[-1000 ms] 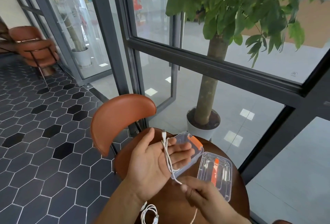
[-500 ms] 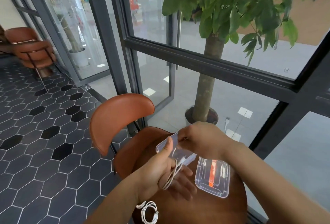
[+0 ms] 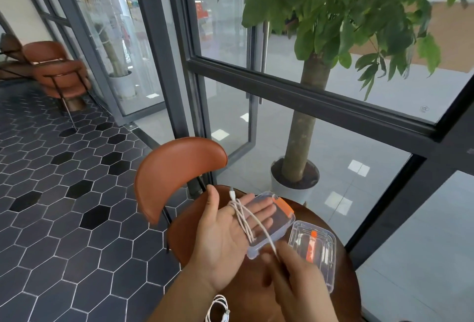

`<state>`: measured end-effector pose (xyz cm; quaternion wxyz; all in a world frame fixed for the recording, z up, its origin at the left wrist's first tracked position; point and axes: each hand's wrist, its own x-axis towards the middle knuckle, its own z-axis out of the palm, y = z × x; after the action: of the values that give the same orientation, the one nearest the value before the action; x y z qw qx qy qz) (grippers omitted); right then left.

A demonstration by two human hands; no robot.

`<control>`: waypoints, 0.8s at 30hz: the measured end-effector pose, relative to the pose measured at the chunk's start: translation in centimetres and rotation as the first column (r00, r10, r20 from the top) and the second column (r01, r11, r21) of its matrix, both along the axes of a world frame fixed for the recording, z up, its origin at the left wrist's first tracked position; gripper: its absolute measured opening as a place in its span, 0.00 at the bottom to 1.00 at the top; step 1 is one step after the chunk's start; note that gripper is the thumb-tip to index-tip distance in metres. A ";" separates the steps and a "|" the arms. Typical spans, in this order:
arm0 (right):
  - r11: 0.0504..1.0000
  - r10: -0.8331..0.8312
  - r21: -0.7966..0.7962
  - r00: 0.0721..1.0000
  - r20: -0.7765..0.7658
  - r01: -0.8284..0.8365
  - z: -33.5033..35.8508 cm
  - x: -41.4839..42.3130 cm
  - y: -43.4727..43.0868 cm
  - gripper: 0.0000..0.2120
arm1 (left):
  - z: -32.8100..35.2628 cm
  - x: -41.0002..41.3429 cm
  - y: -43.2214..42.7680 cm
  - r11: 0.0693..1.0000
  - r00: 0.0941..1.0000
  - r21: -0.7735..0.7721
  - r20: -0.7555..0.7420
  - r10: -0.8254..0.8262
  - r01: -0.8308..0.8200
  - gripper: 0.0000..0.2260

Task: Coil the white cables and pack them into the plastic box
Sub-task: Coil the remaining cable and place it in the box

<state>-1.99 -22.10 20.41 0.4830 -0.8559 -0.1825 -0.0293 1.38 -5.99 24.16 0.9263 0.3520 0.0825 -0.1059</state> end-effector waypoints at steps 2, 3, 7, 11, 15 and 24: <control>0.988 0.141 0.084 0.985 -0.103 -0.133 -1.2 -0.8 -0.7 0.13 | 0.5 0.0 0.1 0.998 0.999 -0.055 0.033 -0.019 0.021 0.44; 0.981 0.190 0.079 0.971 -0.143 -0.180 -1.5 -0.8 -0.8 0.15 | 0.5 -0.1 0.1 0.996 0.997 -0.073 0.056 -0.053 0.057 0.46; 0.957 0.287 0.074 0.895 -0.340 -0.279 -2.0 1.4 -1.5 0.13 | 0.0 -0.8 -0.7 0.982 0.980 -0.081 0.113 -0.161 0.171 0.51; 0.942 0.276 -0.071 0.877 -0.393 -0.328 -1.8 4.8 -3.6 0.14 | 0.3 -1.1 -0.5 0.970 0.970 -0.081 0.107 -0.220 0.229 0.49; 0.895 0.243 -0.313 0.936 -0.253 -0.317 -0.3 9.3 -5.8 0.12 | 0.8 -1.0 0.7 0.927 0.924 -0.045 0.113 -0.365 0.372 0.47; 0.661 0.413 -0.666 0.909 -0.061 -0.345 9.8 12.3 -1.7 0.07 | -0.1 -0.1 -0.4 0.723 0.775 0.284 -0.162 -0.611 0.630 0.50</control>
<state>10.36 -23.84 30.21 0.1330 -0.9110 -0.3778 0.0977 1.27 -6.36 24.11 0.7641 0.5024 0.0026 -0.4046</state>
